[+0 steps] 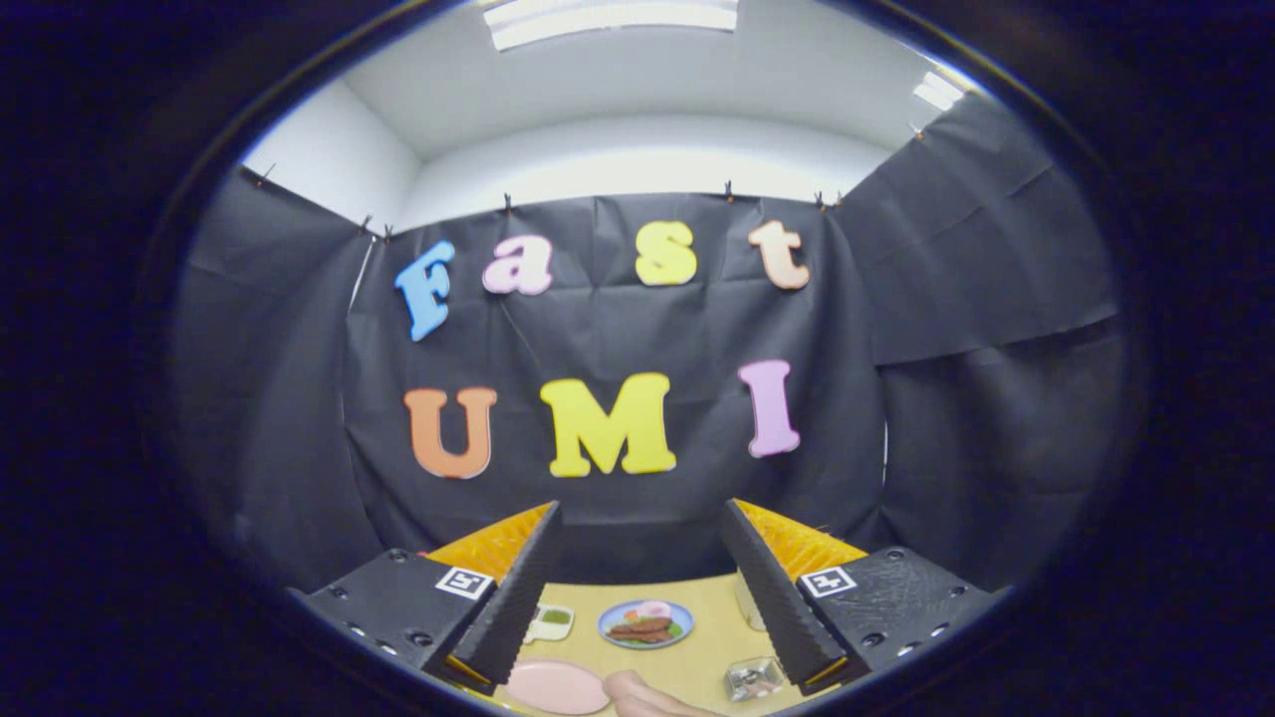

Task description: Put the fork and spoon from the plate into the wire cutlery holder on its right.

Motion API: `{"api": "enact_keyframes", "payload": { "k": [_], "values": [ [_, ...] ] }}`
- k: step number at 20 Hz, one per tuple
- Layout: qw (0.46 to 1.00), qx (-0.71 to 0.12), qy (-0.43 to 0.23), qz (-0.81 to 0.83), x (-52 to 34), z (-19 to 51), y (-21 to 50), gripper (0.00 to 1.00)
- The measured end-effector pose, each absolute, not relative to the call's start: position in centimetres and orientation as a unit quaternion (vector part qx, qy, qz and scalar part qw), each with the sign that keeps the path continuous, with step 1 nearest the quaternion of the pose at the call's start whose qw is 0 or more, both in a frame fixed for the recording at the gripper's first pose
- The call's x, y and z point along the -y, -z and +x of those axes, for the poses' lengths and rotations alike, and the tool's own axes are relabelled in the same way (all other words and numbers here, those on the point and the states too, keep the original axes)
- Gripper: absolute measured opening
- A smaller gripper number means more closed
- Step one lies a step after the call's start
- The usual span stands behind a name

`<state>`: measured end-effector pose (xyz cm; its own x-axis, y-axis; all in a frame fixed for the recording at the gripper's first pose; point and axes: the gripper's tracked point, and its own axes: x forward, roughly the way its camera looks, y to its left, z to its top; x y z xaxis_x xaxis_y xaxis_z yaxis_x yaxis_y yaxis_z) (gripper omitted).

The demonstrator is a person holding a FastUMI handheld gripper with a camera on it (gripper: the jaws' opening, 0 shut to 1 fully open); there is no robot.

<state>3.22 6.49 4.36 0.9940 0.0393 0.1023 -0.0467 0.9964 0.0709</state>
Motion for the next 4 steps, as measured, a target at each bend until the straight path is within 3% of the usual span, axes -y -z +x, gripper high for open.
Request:
{"api": "enact_keyframes", "payload": {
  "k": [4],
  "values": [
    [0.998, 0.062, -0.004, 0.004, -7.1, 2.3, -5.0, 0.96]
  ]
}}
